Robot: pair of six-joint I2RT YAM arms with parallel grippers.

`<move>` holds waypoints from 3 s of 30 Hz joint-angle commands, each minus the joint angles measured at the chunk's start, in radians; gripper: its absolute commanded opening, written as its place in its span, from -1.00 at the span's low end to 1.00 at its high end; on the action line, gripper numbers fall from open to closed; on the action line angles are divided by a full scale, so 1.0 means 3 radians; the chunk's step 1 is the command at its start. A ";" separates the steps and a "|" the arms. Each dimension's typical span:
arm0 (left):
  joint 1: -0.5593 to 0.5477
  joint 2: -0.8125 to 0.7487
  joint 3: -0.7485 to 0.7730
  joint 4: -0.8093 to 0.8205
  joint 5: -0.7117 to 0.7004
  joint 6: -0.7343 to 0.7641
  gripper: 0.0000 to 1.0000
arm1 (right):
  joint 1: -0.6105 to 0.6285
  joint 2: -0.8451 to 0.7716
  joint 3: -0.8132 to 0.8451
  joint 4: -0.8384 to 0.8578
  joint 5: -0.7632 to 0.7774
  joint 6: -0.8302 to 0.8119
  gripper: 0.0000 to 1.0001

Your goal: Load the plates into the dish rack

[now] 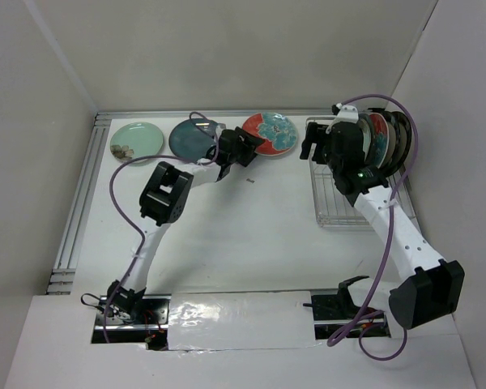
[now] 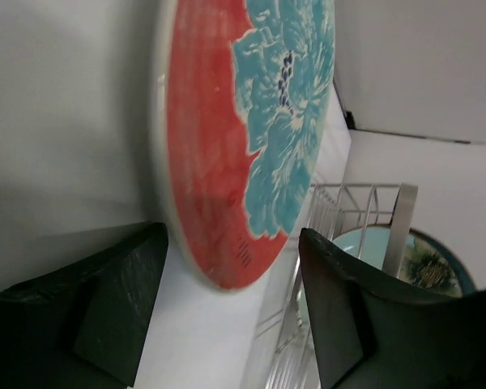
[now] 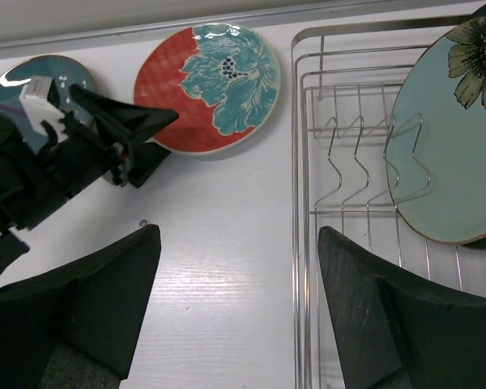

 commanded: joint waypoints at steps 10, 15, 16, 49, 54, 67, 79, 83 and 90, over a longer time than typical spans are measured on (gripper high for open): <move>-0.0083 0.0239 0.0091 -0.0360 -0.0424 -0.0348 -0.68 | 0.0033 -0.0196 -0.0112 0.0076 -0.0043 0.0008 0.70; -0.0053 -0.0551 -0.0967 0.0116 -0.0173 0.0029 -1.00 | 0.0033 -0.0197 -0.0179 -0.0001 -0.0186 -0.0063 0.70; -0.0052 -0.0696 -0.1105 0.0116 -0.0128 0.0122 -1.00 | 0.0068 -0.0227 -0.0179 -0.0051 -0.0186 -0.0063 0.70; 0.0950 -0.3929 -0.4036 0.1578 0.2956 0.1426 -1.00 | 0.0263 0.0668 -0.0603 0.0863 -0.2757 0.0320 0.76; 0.0950 -0.3806 -0.4005 0.1879 0.3002 0.1309 -1.00 | 0.0232 0.0780 -0.0603 0.0945 -0.3166 0.0351 0.13; 0.0980 -0.3780 -0.3270 -0.0623 0.2033 0.2346 0.73 | -0.0212 0.0387 0.0004 0.0271 -0.2281 -0.0109 -1.00; 0.0980 -0.3750 -0.2768 -0.2272 0.0890 0.2842 0.99 | -0.0422 -0.0012 0.0497 0.0811 0.0401 -0.0896 -1.00; 0.0980 -0.3719 -0.2768 -0.2302 0.0890 0.2919 0.99 | -0.0458 -0.0012 0.0425 0.1216 0.0871 -0.1172 -1.00; 0.0980 -0.3541 -0.2737 -0.2272 0.0962 0.2920 0.99 | -0.0647 0.0350 0.0425 0.1533 0.1056 -0.1403 -1.00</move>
